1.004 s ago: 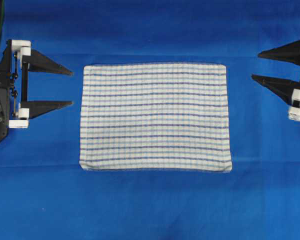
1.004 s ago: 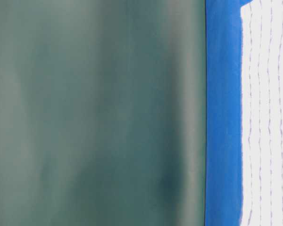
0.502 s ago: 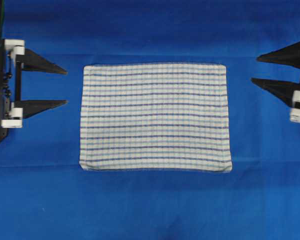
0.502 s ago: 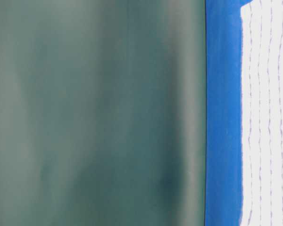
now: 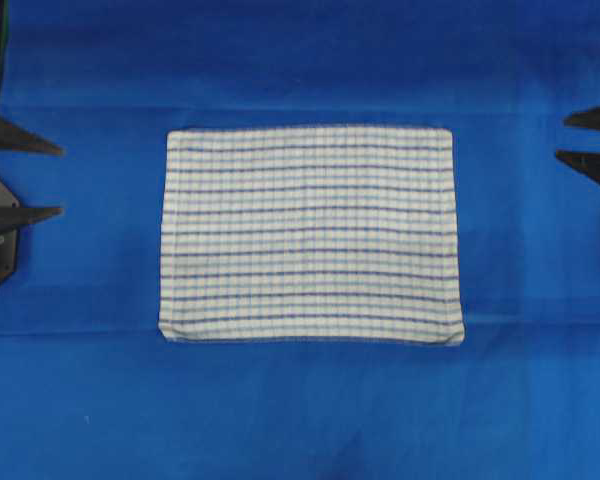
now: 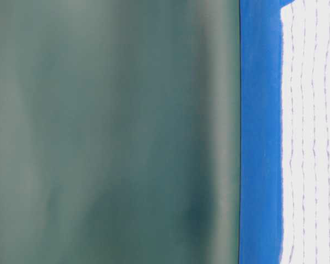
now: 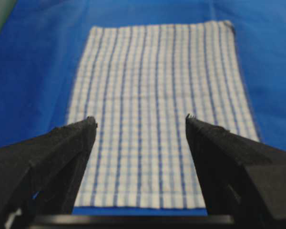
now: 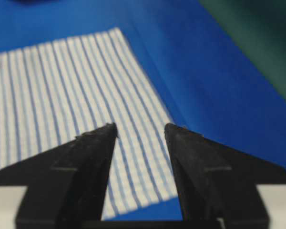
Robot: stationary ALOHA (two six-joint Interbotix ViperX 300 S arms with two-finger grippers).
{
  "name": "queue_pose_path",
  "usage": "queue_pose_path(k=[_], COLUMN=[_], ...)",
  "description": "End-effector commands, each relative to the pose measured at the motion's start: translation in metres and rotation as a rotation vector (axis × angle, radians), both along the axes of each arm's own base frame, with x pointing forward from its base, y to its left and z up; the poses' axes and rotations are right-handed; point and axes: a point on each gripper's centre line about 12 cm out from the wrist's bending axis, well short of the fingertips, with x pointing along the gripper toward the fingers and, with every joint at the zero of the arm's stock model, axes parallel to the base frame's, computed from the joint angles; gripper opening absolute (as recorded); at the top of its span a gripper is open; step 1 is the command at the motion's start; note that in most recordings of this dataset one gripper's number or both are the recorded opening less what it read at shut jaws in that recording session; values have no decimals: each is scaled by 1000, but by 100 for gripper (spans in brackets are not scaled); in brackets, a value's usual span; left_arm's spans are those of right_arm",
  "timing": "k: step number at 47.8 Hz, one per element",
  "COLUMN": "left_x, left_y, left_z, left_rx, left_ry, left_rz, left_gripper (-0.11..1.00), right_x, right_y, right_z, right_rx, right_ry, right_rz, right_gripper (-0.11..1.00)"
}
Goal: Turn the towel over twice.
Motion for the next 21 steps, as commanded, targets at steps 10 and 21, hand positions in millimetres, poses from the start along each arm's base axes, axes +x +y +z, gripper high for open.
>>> queue_pose_path(k=[10, 21], left_x=[2, 2], left_y=[-3, -3], left_z=[-16, -24], left_rx=[-12, -37], left_ry=[15, 9], left_rz=[-25, -19], left_gripper=[71, 71], right_x=[-12, -11], right_y=[-2, -2], right_z=[-17, -20], right_rx=[34, 36], right_ry=[-20, -11], right_rz=[-6, -8], right_gripper=[46, 45])
